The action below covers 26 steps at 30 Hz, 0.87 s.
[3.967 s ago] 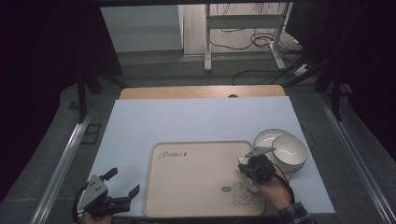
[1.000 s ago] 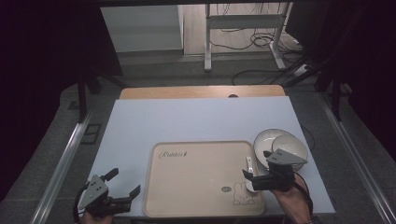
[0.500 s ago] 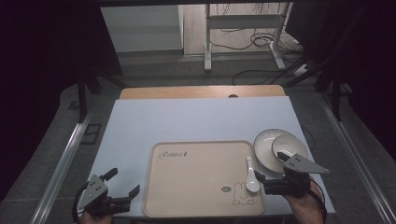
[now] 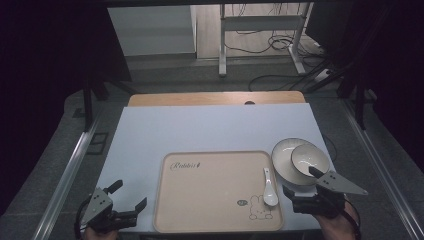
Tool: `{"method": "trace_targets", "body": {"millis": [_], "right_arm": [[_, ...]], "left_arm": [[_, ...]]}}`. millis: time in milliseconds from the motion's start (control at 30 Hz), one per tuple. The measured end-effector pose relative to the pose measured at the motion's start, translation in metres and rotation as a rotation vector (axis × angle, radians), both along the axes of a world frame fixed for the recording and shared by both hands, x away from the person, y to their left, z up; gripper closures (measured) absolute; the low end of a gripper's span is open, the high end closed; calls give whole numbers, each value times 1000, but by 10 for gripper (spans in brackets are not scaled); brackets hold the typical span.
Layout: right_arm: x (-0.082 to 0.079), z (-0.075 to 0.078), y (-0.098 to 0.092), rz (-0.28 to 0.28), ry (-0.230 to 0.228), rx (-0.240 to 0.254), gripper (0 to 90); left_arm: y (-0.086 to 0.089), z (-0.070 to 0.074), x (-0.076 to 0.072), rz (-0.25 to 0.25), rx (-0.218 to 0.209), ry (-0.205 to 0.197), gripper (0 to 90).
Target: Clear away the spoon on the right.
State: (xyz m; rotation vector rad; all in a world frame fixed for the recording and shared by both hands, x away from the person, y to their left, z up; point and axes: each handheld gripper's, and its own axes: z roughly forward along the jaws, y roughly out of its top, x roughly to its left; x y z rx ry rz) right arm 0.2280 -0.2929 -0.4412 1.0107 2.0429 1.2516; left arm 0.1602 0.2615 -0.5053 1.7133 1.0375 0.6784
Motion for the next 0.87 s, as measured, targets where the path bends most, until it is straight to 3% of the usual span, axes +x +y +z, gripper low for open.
{"method": "trace_targets", "body": {"millis": [267, 600, 867], "right_arm": [[-10, -8, -14, -27, -18, 14, 0], [-21, -32, -36, -75, -43, 19, 0], [-20, -38, -43, -102, -22, 30, 0]], "left_arm": [[7, -2, -2, 20, -7, 4, 20], [6, -4, -4, 24, 4, 6, 20], [6, -3, -3, 25, 3, 8, 20]]}}
